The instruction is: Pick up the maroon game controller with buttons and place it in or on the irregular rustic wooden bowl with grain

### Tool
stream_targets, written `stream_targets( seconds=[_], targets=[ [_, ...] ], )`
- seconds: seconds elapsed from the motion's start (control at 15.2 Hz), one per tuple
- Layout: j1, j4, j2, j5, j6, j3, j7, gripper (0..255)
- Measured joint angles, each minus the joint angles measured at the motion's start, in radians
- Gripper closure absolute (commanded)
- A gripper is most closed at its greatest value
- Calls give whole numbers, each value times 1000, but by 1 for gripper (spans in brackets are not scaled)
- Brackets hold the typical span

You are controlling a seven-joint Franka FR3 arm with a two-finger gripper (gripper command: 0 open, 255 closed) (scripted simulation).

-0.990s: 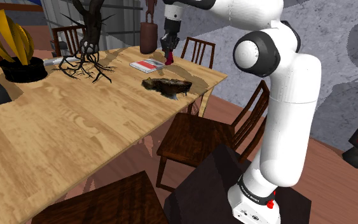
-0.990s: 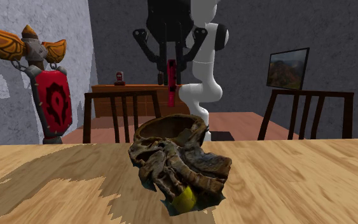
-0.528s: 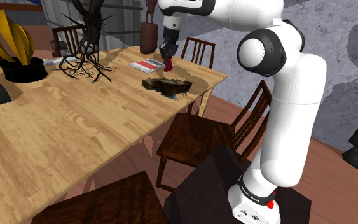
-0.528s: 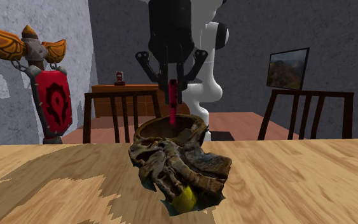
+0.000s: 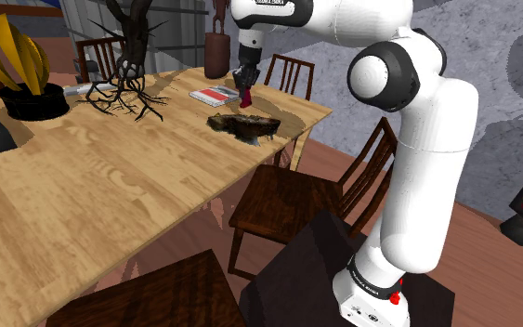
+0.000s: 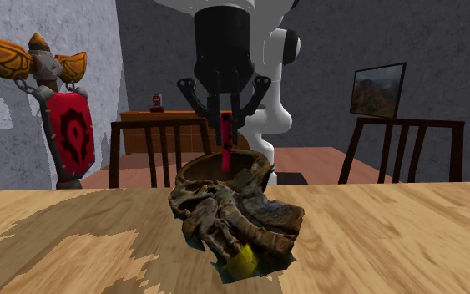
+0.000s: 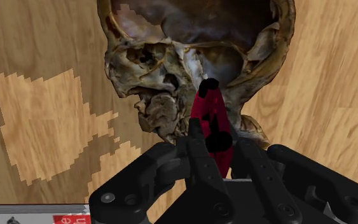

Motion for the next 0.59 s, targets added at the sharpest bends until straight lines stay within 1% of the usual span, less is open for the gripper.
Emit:
stream_targets(
  seconds=[0.07,0.46,0.59],
  targets=[
    [0,0,0,0,0,0,0,0],
    [0,0,0,0,0,0,0,0],
    [-5,45,5,2,-40,-1,0,0]
  ],
)
